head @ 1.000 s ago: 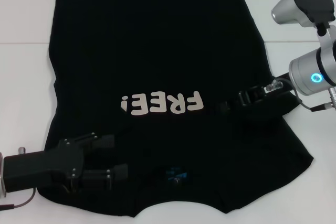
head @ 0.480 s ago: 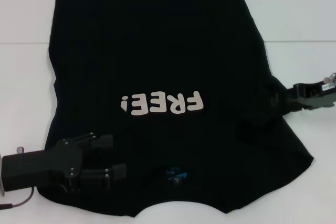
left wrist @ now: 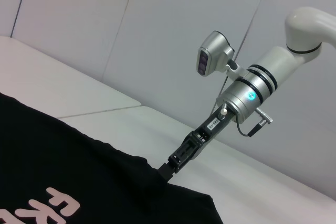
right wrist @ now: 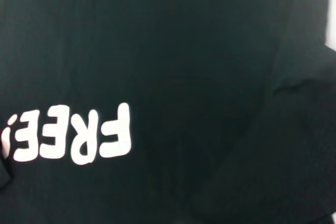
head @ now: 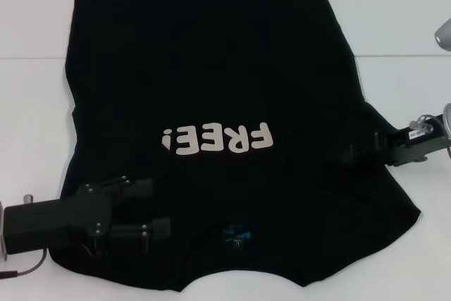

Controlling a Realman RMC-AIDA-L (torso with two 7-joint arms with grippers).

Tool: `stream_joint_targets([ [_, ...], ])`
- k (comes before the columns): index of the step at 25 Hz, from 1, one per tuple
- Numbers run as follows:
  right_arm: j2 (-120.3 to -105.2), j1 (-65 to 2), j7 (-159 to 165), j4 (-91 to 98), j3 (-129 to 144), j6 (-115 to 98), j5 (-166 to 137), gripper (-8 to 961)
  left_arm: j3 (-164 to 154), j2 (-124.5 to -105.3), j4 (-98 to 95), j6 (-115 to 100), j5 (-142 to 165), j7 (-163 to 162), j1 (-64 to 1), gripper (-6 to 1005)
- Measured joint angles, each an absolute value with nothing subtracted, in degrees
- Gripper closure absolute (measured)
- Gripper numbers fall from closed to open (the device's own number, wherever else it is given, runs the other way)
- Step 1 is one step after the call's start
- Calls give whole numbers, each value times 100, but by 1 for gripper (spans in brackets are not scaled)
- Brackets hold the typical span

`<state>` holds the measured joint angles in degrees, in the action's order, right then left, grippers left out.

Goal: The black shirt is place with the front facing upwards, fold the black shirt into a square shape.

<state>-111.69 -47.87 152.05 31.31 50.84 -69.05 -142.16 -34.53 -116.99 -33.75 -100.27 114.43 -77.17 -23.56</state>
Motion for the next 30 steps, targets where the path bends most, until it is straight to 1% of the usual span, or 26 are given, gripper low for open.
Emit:
stream_joint_targets([
  [10, -11273, -4867, 15289, 3098, 5008, -6761, -14169, 235, -3450, -11697, -3375, -10019, 11443, -7705, -2360, 49],
  [16, -11280, -4890, 15356, 3038, 4822, -6719, -14160, 237, -3451, -11692, -3375, -10019, 11443, -7678, -2364, 49],
  [22, -11349, -4889, 15377, 3032, 4782, -6490, -14107, 239, -3454, -11689, -3375, -10019, 11443, -7674, -2377, 49],
  [30, -11395, -4828, 15334, 3023, 4738, -6173, -13845, 241, -3454, -11683, -3375, -10020, 11443, -7674, -2391, 49],
])
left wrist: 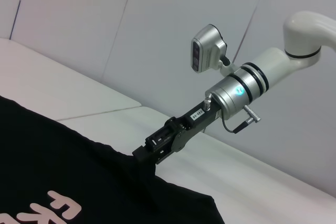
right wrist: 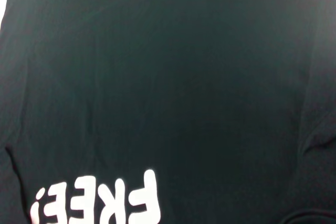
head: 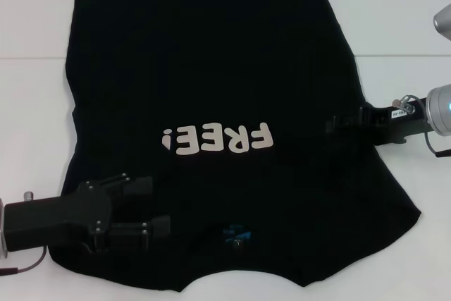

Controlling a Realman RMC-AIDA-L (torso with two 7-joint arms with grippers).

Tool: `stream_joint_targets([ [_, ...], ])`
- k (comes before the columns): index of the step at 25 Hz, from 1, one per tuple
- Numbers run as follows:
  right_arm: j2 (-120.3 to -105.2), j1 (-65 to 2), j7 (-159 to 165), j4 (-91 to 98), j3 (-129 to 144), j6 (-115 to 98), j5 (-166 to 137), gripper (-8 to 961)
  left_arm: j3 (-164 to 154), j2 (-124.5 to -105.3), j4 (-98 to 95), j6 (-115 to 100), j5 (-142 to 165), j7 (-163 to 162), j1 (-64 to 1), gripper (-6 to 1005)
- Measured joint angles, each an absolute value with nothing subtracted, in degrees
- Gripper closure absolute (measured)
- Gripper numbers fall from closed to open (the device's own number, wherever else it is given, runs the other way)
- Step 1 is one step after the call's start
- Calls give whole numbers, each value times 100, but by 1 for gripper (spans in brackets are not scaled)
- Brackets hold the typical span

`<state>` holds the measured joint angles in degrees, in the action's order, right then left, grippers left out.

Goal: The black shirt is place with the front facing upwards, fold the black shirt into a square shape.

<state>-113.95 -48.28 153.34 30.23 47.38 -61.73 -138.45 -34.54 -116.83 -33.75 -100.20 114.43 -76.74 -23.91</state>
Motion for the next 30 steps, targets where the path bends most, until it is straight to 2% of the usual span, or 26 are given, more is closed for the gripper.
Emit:
stream_joint_targets([
  [19, -11613, -5347, 14626, 3028, 5071, -6176, -13659, 243, -3418, -11662, -3390, -10000, 11443, -7675, -2417, 49],
  [26, -11779, -5669, 14269, 3031, 5464, -6205, -13668, 244, -3399, -11663, -3385, -10000, 11443, -7680, -2417, 50],
  [28, -11769, -5644, 14312, 3061, 5432, -6149, -13673, 244, -3395, -11662, -3384, -9992, 11443, -7683, -2416, 50],
  [30, -11637, -5519, 14525, 3076, 5305, -6097, -13673, 244, -3398, -11660, -3383, -9967, 11444, -7687, -2418, 50],
])
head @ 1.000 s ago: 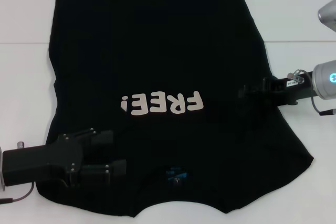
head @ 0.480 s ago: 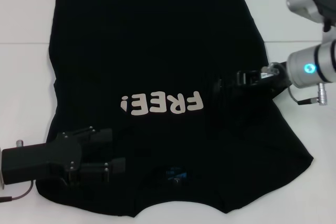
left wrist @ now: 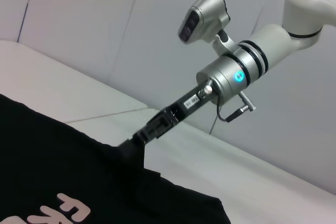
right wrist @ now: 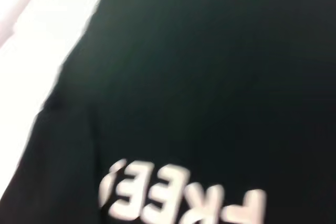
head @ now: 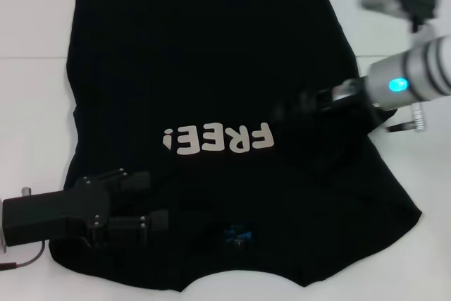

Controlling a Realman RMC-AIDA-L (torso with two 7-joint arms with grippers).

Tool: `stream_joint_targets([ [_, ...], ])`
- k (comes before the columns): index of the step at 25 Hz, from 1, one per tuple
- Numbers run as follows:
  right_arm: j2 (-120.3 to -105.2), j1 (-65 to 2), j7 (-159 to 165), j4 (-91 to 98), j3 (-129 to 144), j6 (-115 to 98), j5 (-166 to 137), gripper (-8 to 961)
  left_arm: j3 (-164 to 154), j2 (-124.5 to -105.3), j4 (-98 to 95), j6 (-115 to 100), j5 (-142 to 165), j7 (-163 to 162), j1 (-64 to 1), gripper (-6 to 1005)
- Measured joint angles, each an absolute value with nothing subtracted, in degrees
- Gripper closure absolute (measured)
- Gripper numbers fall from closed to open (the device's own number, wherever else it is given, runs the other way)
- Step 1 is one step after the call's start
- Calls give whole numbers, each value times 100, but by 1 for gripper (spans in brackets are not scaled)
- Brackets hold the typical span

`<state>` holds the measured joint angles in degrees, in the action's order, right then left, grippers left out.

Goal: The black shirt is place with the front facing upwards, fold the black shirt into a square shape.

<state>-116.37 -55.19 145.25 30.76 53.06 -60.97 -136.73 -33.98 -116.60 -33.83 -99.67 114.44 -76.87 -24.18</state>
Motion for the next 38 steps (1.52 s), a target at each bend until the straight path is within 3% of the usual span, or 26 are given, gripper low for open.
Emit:
stream_joint_targets([
  [6, -10972, -5013, 15299, 3065, 5137, -6300, -13678, 243, -3433, -11654, -3386, -9900, 11444, -7704, -2435, 50],
  [10, -10803, -4865, 15480, 3086, 5075, -6425, -13682, 243, -3440, -11653, -3385, -9897, 11443, -7706, -2474, 50],
  [14, -10798, -4867, 15628, 3044, 5098, -6270, -13773, 243, -3445, -11658, -3377, -9892, 11443, -7708, -2497, 49],
  [24, -10963, -5196, 15962, 2798, 5119, -5638, -14347, 248, -3445, -11663, -3375, -9892, 11443, -7708, -2505, 49],
  [38, -10976, -5302, 15981, 2593, 5137, -5442, -14353, 274, -3445, -11663, -3375, -9896, 11443, -7708, -2504, 49],
])
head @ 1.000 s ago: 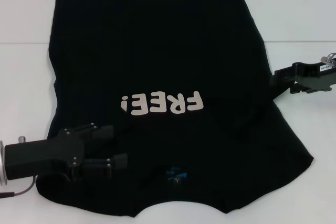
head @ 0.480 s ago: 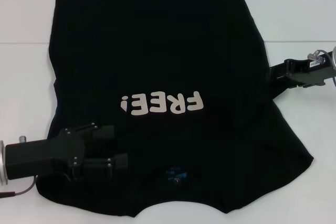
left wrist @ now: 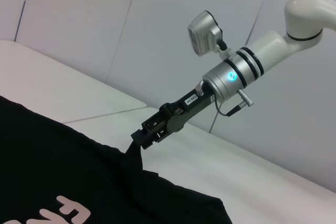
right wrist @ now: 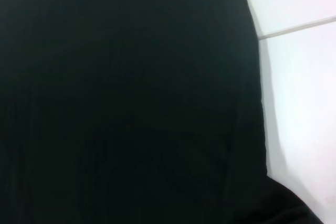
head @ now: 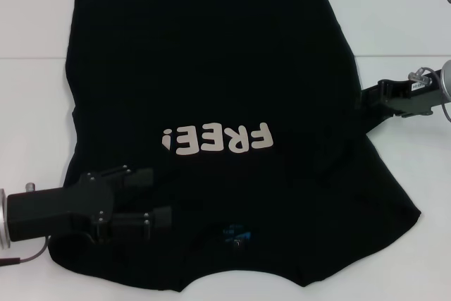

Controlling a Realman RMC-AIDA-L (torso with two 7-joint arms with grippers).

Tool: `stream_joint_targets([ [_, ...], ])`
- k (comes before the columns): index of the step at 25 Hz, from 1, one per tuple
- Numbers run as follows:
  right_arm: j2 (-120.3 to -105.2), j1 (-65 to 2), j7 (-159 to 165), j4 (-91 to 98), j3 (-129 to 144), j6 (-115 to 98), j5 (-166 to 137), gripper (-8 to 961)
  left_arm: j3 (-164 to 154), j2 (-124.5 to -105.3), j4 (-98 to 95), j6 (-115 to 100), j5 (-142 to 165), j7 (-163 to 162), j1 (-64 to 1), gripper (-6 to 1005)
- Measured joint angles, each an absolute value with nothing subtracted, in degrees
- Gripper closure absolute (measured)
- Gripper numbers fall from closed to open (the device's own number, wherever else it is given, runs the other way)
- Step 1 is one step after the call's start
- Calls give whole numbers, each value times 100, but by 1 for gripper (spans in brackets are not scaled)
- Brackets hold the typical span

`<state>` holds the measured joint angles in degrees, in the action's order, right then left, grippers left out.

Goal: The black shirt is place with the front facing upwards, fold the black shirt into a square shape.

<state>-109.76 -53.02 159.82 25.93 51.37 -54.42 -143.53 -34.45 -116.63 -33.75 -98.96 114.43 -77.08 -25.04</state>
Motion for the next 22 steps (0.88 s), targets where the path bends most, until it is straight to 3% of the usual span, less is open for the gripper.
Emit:
stream_joint_targets([
  [5, -11004, -5343, 15974, 2588, 5175, -5437, -14353, 284, -3451, -11663, -3375, -9897, 11443, -7708, -2505, 49],
  [9, -11063, -5395, 15941, 2583, 5162, -5394, -14329, 517, -3454, -11663, -3375, -9895, 11443, -7708, -2505, 49],
  [13, -11264, -5527, 15236, 2689, 5121, -5378, -13673, 701, -3414, -11662, -3374, -9892, 11434, -7709, -2505, 50],
  [19, -11278, -5203, 13681, 3024, 5065, -5978, -12337, 847, -2969, -11588, -3384, -9899, 11383, -8501, -2489, 50],
  [22, -11331, -4619, 12295, 3288, 4867, -6471, -11395, 791, -2821, -11386, -3339, -9936, 11392, -9447, -2489, 50],
])
